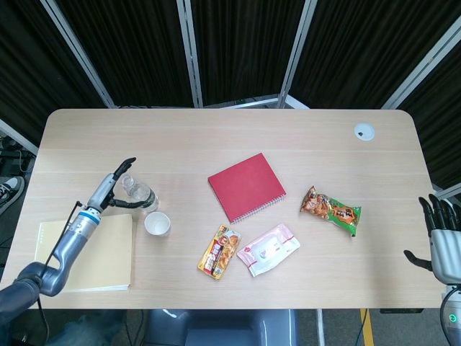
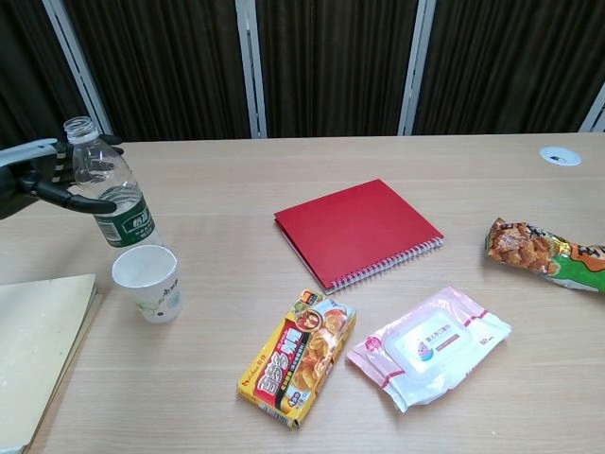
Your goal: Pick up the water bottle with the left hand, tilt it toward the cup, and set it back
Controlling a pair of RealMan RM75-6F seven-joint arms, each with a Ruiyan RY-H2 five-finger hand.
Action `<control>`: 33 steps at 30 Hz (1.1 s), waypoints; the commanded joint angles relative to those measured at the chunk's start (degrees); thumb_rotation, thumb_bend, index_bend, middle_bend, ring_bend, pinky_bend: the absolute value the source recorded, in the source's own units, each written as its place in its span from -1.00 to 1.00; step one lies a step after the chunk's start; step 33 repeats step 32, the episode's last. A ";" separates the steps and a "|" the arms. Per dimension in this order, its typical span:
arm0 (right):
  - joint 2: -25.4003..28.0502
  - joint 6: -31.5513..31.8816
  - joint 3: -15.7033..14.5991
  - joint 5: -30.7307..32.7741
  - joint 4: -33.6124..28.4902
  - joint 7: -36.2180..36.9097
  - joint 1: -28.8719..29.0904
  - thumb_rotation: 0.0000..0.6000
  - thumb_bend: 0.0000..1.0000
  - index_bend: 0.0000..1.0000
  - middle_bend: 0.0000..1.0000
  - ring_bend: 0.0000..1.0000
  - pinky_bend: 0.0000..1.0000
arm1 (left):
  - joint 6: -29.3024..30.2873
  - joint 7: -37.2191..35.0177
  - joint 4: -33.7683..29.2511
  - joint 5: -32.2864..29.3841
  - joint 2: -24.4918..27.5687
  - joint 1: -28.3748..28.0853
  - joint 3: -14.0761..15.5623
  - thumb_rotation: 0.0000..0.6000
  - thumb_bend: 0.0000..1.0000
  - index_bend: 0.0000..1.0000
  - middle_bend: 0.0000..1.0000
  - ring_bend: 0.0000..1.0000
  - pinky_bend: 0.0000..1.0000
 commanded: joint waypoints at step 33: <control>3.60 4.00 -0.55 -6.17 -1.41 8.03 -1.87 1.00 -1.00 -1.00 -1.00 -1.00 -1.00 | 33.51 79.42 -56.74 -9.11 33.76 24.58 3.56 1.00 -1.00 -1.00 -1.00 -1.00 -1.00</control>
